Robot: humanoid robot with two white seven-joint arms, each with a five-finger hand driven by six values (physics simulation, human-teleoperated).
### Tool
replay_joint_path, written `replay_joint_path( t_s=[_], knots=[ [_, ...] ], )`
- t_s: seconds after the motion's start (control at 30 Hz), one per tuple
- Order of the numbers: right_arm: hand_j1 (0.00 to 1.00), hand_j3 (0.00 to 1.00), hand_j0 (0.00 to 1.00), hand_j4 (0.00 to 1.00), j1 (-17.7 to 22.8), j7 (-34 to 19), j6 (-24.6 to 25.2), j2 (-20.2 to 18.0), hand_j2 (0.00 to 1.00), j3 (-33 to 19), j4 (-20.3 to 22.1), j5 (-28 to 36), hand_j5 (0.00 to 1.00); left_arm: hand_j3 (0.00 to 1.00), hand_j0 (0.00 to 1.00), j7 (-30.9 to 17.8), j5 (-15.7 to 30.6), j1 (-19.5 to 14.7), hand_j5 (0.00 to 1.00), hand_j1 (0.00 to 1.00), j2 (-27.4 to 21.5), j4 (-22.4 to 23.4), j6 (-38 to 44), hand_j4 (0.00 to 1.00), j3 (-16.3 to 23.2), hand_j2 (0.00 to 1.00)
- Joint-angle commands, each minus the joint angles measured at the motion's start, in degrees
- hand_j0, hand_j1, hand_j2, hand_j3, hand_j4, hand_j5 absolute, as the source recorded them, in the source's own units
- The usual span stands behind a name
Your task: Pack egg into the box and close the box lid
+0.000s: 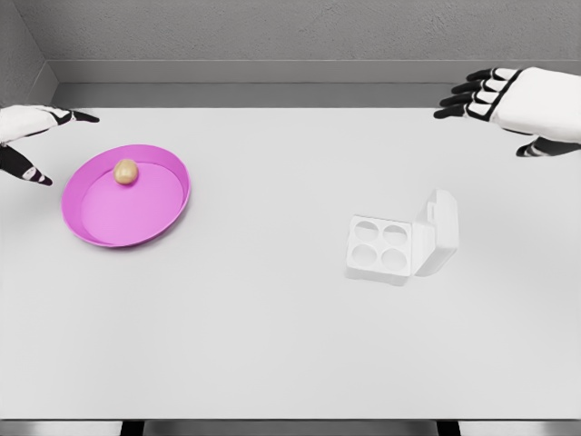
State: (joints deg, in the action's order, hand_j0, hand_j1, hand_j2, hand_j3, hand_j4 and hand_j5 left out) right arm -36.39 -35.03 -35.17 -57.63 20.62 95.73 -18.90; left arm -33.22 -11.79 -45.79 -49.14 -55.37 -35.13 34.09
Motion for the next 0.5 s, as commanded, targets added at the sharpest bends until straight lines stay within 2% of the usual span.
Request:
replay_joint_path(
  t_s=[0.0,0.17,0.27,0.37,0.43,0.47],
  knots=[
    [1.0,1.0,1.0,1.0,0.0,0.0,0.2,0.0,1.0,0.2,0.2,0.2,1.0,1.0,1.0,-1.8,0.3,-0.1,1.0,1.0,1.0,1.8,0.1,1.0,0.0,1.0],
    [1.0,1.0,1.0,1.0,-0.1,0.0,0.2,-1.0,1.0,-0.3,0.1,0.6,1.0,1.0,1.0,-1.8,-1.0,-1.3,1.0,1.0,5.3,0.1,0.1,1.0,0.1,1.0],
    [1.0,1.0,1.0,1.0,1.1,0.0,0.2,-2.8,1.0,-4.8,-0.5,0.8,1.0,1.0,1.0,-1.8,-2.0,-1.8,1.0,1.0,8.6,-0.5,0.1,1.0,0.1,1.0],
    [1.0,1.0,1.0,1.0,4.5,0.0,0.2,-5.7,1.0,-6.6,-0.5,0.9,1.0,1.0,1.0,-1.8,-2.2,-1.8,1.0,1.0,8.6,-0.4,0.1,1.0,0.1,1.0],
    [1.0,1.0,1.0,1.0,5.5,0.0,0.2,-5.9,1.0,-6.4,-0.5,0.8,1.0,1.0,1.0,-1.8,-3.6,-1.8,1.0,1.0,8.4,-1.4,0.1,1.0,0.2,1.0],
    [1.0,1.0,1.0,1.0,5.7,0.0,0.2,-5.9,1.0,-6.1,-0.5,0.8,1.0,1.0,1.0,-1.8,-3.9,-1.9,1.0,1.0,8.4,-1.7,0.1,1.0,1.6,1.0]
  ],
)
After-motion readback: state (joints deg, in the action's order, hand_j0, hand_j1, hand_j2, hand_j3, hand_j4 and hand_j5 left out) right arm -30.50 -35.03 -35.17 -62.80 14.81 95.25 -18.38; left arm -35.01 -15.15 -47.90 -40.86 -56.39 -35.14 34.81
